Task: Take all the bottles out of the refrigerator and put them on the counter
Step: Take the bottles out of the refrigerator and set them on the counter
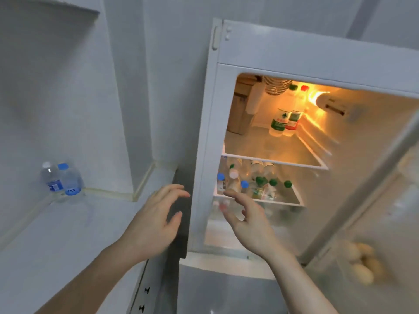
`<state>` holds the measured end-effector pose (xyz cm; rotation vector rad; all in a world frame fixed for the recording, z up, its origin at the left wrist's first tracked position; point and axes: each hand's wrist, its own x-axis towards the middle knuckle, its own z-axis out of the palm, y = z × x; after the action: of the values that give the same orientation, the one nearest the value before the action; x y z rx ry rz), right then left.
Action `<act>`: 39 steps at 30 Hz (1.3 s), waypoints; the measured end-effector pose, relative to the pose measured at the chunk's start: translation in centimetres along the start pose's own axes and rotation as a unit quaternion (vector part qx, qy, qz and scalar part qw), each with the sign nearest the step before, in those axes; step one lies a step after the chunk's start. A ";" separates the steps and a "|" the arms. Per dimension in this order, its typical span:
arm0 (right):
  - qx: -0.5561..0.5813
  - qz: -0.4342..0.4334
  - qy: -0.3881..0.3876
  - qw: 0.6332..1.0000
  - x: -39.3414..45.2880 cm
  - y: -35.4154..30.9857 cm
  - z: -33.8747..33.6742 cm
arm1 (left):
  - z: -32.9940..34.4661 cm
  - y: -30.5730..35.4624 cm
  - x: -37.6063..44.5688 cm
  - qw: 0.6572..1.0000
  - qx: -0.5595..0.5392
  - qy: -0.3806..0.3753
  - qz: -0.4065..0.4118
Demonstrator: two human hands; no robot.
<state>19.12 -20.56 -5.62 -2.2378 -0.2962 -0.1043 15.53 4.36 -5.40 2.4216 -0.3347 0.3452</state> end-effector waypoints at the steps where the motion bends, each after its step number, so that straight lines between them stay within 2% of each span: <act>1: 0.001 0.003 0.015 1.000 -0.3 0.3 -1.3 | 0.3 1.1 0.7 1.000 -0.008 -0.008 0.016; 5: -0.011 0.006 0.089 0.996 -0.8 1.4 -6.3 | 1.3 4.9 3.5 0.996 -0.032 -0.049 0.069; 10: -0.008 0.012 0.179 0.984 0.0 2.4 -10.1 | 2.4 8.7 9.1 0.988 -0.076 -0.050 0.128; 18: 0.057 0.078 0.280 0.955 8.1 2.0 -13.8 | 4.7 14.2 21.4 0.990 -0.059 -0.074 0.102; 23: 0.082 0.117 0.298 0.944 13.0 3.3 -15.8 | 6.5 16.2 29.0 0.994 -0.025 -0.069 0.084; 30: 0.038 0.132 0.295 0.946 18.0 6.6 -18.6 | 10.3 19.2 39.8 0.997 -0.031 -0.054 0.051; 33: 0.026 0.138 0.287 0.947 19.8 7.7 -19.5 | 11.8 20.3 43.4 0.998 -0.001 -0.036 0.052; 39: 0.020 0.145 0.281 0.948 22.4 9.4 -21.1 | 15.5 20.0 48.4 0.999 -0.004 -0.048 -0.022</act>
<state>43.68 -38.72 4.55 -2.0818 0.3369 -0.5588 56.62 -27.88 10.43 2.4381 -0.3249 0.2082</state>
